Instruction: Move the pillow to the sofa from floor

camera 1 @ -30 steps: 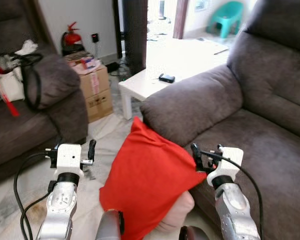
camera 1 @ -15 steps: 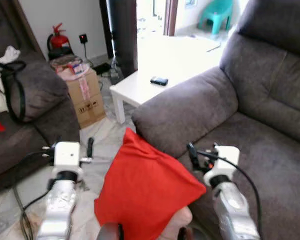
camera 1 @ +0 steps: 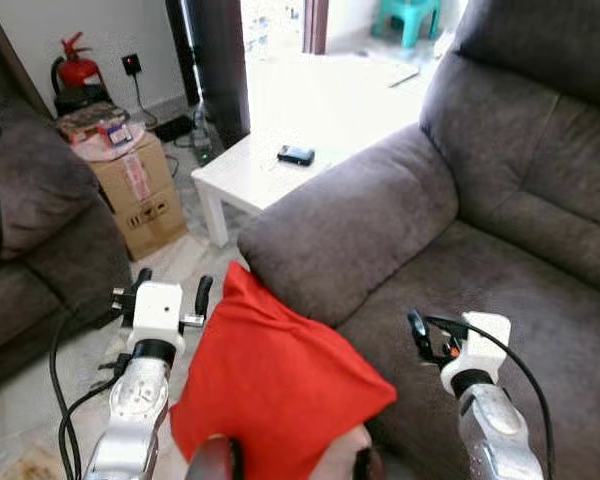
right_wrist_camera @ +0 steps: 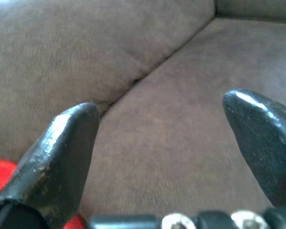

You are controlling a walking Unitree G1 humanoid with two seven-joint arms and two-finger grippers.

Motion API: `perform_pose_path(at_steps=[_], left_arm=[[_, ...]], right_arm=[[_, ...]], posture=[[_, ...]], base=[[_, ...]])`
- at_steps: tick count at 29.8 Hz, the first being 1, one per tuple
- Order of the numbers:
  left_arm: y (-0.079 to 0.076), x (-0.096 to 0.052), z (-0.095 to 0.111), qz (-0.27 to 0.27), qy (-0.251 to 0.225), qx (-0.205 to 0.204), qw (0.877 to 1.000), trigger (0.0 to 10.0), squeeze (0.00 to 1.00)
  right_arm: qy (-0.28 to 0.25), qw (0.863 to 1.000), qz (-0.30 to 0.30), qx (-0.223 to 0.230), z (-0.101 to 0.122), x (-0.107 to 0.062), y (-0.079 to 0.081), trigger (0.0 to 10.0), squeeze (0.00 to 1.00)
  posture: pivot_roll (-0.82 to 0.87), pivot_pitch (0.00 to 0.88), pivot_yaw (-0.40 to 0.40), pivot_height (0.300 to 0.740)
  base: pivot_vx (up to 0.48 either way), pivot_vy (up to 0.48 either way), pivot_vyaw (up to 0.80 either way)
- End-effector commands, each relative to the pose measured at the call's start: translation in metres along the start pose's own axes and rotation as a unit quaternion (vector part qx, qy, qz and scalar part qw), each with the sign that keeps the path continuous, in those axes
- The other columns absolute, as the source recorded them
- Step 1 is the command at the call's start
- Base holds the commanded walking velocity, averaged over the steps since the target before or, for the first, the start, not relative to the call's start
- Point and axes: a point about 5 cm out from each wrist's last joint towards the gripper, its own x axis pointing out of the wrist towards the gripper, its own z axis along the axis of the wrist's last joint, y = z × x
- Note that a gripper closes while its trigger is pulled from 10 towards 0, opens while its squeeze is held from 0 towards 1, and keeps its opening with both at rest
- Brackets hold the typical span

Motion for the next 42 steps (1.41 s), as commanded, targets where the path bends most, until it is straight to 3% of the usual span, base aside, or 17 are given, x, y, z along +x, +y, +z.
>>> perform_pose_path(at_steps=[1,9,11,14,18,21,27,28,29,30,37,42], left_arm=[[0.004,-0.002,-0.005,0.000,0.011,0.002,1.000,10.0,0.00],[0.002,-0.001,-0.015,-0.006,0.028,0.004,1.000,10.0,0.00],[0.012,-0.008,-0.029,0.016,0.054,0.009,0.998,10.0,0.00],[0.023,-0.024,-0.054,0.030,0.103,0.032,0.994,10.0,0.00],[0.026,-0.046,-0.087,0.042,0.185,0.015,0.982,10.0,0.00],[0.023,-0.055,-0.100,0.046,0.214,0.003,0.976,10.0,0.00],[0.026,-0.054,-0.103,0.061,0.219,-0.004,0.974,10.0,0.00],[0.029,-0.052,-0.103,0.065,0.219,-0.006,0.973,10.0,0.00],[0.029,-0.052,-0.103,0.065,0.219,-0.006,0.973,10.0,0.00],[0.030,-0.050,-0.103,0.065,0.218,-0.006,0.974,10.0,0.00],[0.034,-0.045,-0.102,0.065,0.212,-0.005,0.975,10.0,0.00],[0.034,-0.042,-0.102,0.063,0.207,-0.004,0.976,10.0,0.00]], right_arm=[[0.019,1.000,0.001,0.014,-0.008,-0.001,-0.001,10.0,0.00],[0.073,0.994,-0.020,0.081,-0.037,-0.006,-0.019,10.0,0.00],[0.070,0.995,-0.029,0.066,-0.039,-0.007,-0.021,10.0,0.00],[0.055,0.995,-0.033,0.081,-0.038,-0.005,-0.021,10.0,0.00],[0.052,0.994,-0.030,0.091,-0.037,-0.001,-0.018,10.0,0.00],[0.055,0.994,-0.024,0.092,-0.039,0.002,-0.015,10.0,0.00],[0.065,0.989,0.008,0.133,-0.045,0.000,-0.009,10.0,0.00],[0.069,0.986,0.017,0.148,-0.048,-0.002,-0.008,10.0,0.80],[0.069,0.986,0.017,0.148,-0.048,-0.002,-0.008,10.0,0.80],[0.068,0.984,0.029,0.161,-0.050,-0.004,-0.007,10.0,1.00],[0.099,0.977,0.037,0.183,-0.068,-0.018,-0.014,10.0,1.00],[0.104,0.974,0.060,0.192,-0.071,-0.019,-0.010,10.0,1.00]], posture=[[0.08,0.053,0.000,0.616],[0.06,0.059,0.022,0.616],[0.06,0.061,0.025,0.616],[0.07,0.060,0.027,0.616],[0.08,0.070,0.019,0.616],[0.07,0.071,0.022,0.616],[0.06,0.074,0.025,0.616],[0.06,0.077,0.025,0.616],[0.06,0.077,0.025,0.616],[0.06,0.077,0.025,0.616],[0.05,0.080,0.026,0.616],[0.05,0.087,0.027,0.616]], base=[[0.000,0.000,0.00],[0.000,0.000,0.00],[0.000,0.000,0.00],[0.000,0.000,0.00],[0.000,0.000,0.00],[0.000,0.000,0.00],[0.000,0.000,0.00],[0.000,0.000,0.00],[0.000,0.000,0.00],[0.000,0.000,0.00],[0.000,0.000,0.00],[0.000,0.000,0.00]])
